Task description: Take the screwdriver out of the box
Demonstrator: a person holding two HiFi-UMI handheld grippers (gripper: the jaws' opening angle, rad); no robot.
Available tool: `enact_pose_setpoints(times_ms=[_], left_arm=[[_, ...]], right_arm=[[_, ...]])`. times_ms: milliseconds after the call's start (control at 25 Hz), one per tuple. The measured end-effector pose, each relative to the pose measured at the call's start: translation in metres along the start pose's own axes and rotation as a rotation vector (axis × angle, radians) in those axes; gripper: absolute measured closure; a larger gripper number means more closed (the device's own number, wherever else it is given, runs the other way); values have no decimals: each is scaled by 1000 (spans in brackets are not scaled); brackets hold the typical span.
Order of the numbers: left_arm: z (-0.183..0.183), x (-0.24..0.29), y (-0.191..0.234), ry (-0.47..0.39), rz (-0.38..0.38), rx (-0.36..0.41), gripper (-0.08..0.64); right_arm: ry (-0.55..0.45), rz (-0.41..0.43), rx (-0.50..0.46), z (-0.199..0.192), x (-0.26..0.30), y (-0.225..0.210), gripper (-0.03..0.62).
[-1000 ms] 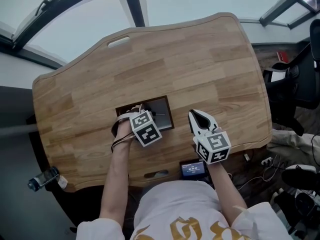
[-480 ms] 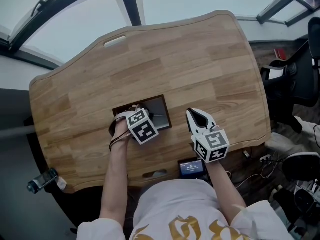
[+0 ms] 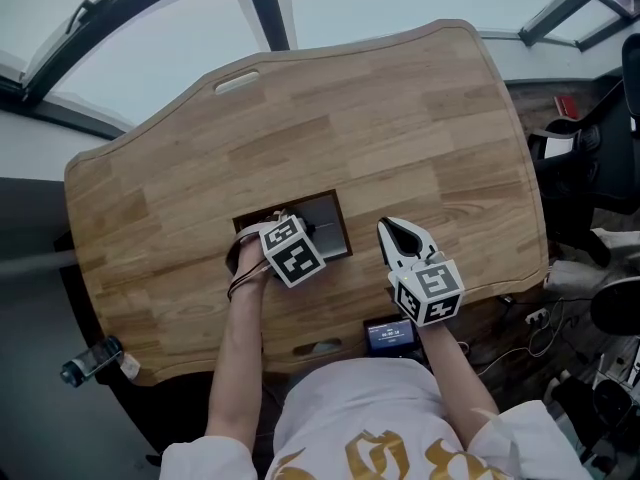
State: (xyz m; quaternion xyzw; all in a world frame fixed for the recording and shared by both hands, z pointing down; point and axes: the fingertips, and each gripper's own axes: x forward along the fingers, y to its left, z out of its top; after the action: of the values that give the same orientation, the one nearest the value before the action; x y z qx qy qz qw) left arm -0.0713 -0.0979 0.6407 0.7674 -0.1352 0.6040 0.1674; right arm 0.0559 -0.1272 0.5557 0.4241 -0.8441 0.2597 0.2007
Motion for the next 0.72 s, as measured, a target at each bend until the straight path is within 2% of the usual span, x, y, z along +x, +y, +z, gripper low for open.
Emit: enact_pose_setpoints(times_ms=[720], left_arm=[[0, 0, -1, 6, -3, -6, 479]], right_arm=[[-8, -6, -3, 2, -3, -3, 560]])
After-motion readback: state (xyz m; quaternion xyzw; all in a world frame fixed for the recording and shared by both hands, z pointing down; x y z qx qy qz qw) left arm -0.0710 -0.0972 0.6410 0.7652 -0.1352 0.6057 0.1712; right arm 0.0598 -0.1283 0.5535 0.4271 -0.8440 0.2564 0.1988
